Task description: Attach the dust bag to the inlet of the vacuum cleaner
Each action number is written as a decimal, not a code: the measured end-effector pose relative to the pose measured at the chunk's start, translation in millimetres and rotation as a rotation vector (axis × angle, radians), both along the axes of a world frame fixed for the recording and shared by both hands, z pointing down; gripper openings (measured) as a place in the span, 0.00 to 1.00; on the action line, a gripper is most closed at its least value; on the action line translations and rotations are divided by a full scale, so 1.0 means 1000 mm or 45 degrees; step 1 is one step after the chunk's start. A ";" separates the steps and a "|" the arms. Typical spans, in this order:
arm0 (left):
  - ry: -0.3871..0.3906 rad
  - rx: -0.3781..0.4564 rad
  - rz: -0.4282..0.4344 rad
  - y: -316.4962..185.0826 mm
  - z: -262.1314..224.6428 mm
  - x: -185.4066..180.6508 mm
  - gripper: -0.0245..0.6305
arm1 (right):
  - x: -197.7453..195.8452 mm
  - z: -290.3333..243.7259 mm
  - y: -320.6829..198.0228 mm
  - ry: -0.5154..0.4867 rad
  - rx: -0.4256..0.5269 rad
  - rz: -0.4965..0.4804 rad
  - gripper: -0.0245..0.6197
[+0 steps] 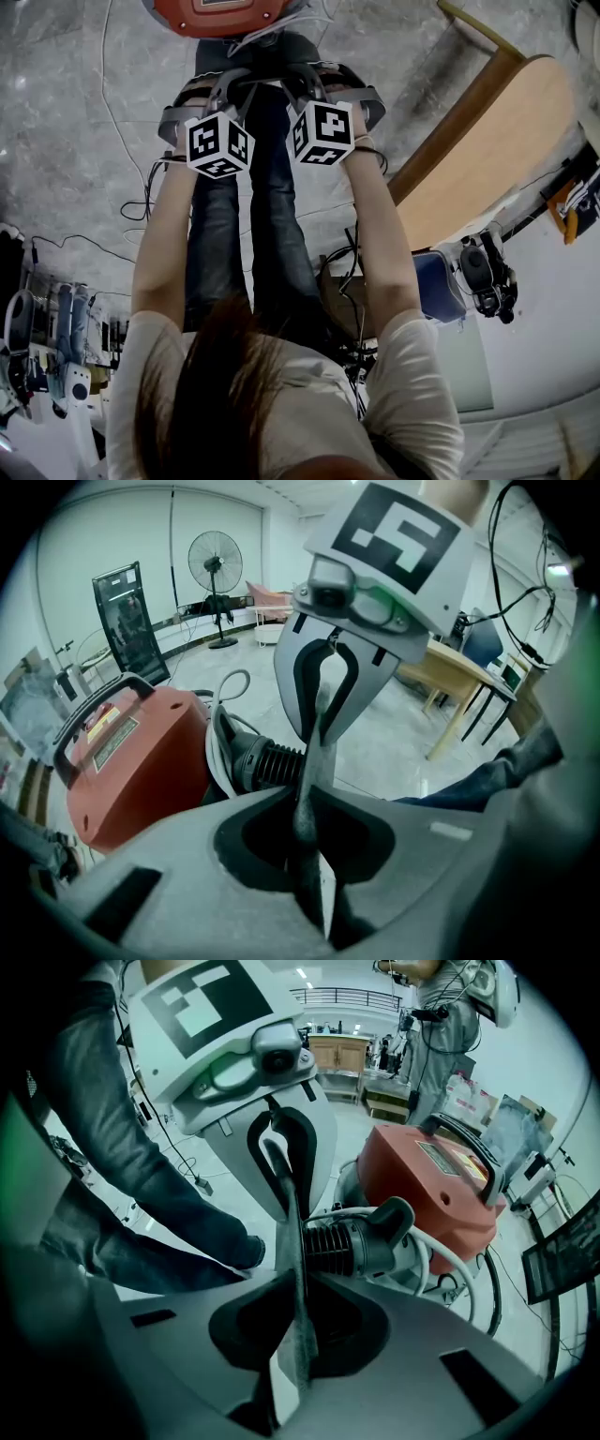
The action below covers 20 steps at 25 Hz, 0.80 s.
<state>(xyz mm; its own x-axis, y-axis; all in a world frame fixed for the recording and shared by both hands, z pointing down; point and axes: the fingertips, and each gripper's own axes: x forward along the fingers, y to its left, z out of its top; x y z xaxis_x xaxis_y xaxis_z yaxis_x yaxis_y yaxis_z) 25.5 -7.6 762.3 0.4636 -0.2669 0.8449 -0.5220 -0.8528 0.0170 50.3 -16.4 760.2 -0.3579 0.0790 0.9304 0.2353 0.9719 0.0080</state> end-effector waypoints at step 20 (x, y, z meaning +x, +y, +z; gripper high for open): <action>-0.106 0.015 0.123 -0.021 -0.001 -0.004 0.15 | -0.003 0.002 -0.013 -0.052 -0.057 0.228 0.11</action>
